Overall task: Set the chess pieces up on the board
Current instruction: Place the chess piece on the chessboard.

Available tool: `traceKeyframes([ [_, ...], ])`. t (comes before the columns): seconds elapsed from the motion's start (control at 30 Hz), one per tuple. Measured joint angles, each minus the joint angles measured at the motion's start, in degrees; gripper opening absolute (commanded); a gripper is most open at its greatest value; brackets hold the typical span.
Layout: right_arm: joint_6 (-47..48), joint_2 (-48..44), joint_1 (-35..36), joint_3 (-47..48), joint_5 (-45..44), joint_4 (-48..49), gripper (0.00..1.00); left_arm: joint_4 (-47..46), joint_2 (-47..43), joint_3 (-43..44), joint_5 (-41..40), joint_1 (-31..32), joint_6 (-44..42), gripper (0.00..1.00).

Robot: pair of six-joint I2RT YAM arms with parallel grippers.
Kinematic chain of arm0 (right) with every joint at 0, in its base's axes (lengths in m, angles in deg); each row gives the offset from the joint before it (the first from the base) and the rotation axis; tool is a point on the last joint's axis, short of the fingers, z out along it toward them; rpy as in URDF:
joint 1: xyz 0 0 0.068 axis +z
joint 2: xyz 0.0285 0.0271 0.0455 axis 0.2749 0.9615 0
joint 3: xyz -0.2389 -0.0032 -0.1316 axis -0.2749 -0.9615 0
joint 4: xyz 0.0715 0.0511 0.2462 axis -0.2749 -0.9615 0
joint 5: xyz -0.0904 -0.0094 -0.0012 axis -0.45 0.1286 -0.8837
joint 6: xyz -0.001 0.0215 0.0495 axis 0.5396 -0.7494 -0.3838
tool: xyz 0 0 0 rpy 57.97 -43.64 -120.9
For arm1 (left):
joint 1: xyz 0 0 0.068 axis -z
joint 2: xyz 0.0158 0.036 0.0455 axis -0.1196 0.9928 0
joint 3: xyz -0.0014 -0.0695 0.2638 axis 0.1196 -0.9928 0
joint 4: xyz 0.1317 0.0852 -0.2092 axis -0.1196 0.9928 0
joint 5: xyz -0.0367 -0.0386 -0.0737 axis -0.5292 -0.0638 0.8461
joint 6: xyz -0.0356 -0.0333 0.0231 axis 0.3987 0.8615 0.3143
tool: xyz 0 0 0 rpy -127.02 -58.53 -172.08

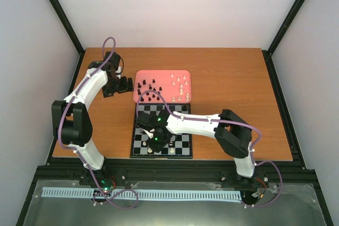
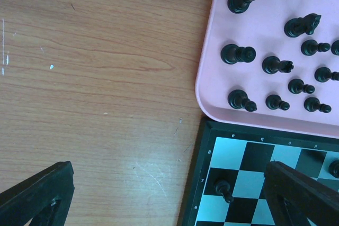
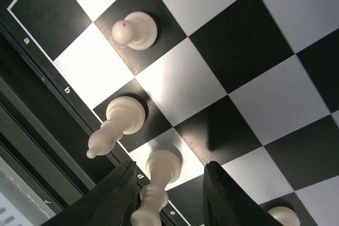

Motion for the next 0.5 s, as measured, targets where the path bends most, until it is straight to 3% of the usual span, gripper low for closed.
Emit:
traceKeyframes([
  [0.07,0.02,-0.02,0.00,0.81,-0.85,-0.85,0.37,0.00,-0.02,0.00,0.04,0.00,0.00,1.00],
  [0.23,-0.09,-0.72,-0.02,3.19,-2.89,-3.85,0.50,0.00,-0.33,0.00,0.11,0.00,0.00,1.00],
  [0.5,-0.20,-4.92,-1.55,8.72,-4.35,-8.39,0.52,0.00,-1.90,0.00,0.39,0.00,0.00,1.00],
])
